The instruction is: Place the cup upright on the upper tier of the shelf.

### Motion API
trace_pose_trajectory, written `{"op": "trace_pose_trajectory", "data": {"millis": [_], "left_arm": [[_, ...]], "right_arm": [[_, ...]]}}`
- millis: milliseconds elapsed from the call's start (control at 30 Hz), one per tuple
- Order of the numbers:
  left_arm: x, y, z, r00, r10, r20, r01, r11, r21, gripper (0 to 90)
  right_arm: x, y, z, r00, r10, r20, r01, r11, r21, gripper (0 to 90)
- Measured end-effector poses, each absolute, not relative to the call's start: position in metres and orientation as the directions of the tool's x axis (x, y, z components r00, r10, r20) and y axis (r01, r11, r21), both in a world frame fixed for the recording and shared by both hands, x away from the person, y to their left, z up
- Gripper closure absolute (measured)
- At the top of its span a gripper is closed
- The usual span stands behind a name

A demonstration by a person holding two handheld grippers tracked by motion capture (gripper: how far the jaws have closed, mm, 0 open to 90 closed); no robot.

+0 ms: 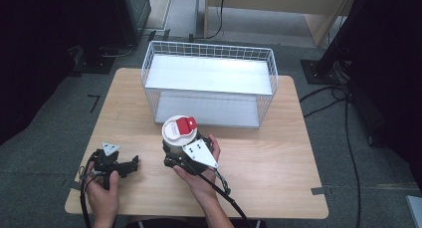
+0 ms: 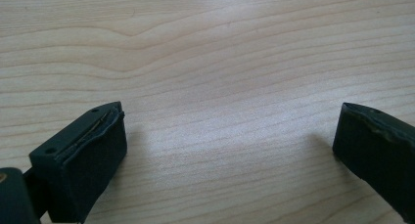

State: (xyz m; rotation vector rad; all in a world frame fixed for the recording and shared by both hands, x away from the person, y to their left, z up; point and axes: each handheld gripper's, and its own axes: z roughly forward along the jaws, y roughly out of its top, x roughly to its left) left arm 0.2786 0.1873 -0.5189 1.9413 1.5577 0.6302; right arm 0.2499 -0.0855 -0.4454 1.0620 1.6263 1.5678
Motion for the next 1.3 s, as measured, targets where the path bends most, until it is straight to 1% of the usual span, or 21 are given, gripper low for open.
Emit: {"op": "trace_pose_trajectory", "data": {"millis": [100,300,567,1000,1067,1300], "left_arm": [[0.279,0.187,-0.519,0.213,0.977,0.012,0.712,-0.163,0.683,0.0],[0.279,0.187,-0.519,0.212,0.977,0.011,0.711,-0.162,0.684,0.0],[0.279,0.187,-0.519,0.212,0.977,0.012,0.711,-0.163,0.684,0.0],[0.279,0.187,-0.519,0.212,0.977,0.012,0.711,-0.163,0.684,0.0],[0.279,0.187,-0.519,0.212,0.977,0.012,0.711,-0.163,0.684,0.0],[0.279,0.187,-0.519,0.212,0.977,0.012,0.711,-0.163,0.684,0.0]], "right_arm": [[0.251,-0.087,-0.438,-0.472,0.877,0.083,0.105,-0.038,0.994,8.1],[0.255,-0.094,-0.412,-0.458,0.887,0.063,0.048,-0.046,0.998,8.2],[0.263,-0.104,-0.385,-0.434,0.900,0.046,-0.002,-0.052,0.999,8.1],[0.289,-0.117,-0.341,-0.393,0.919,-0.009,-0.077,-0.024,0.997,8.2],[0.296,-0.119,-0.331,-0.388,0.921,-0.034,-0.090,-0.001,0.996,8.1],[0.314,-0.127,-0.317,-0.365,0.930,-0.053,-0.099,0.018,0.995,8.2]]}}
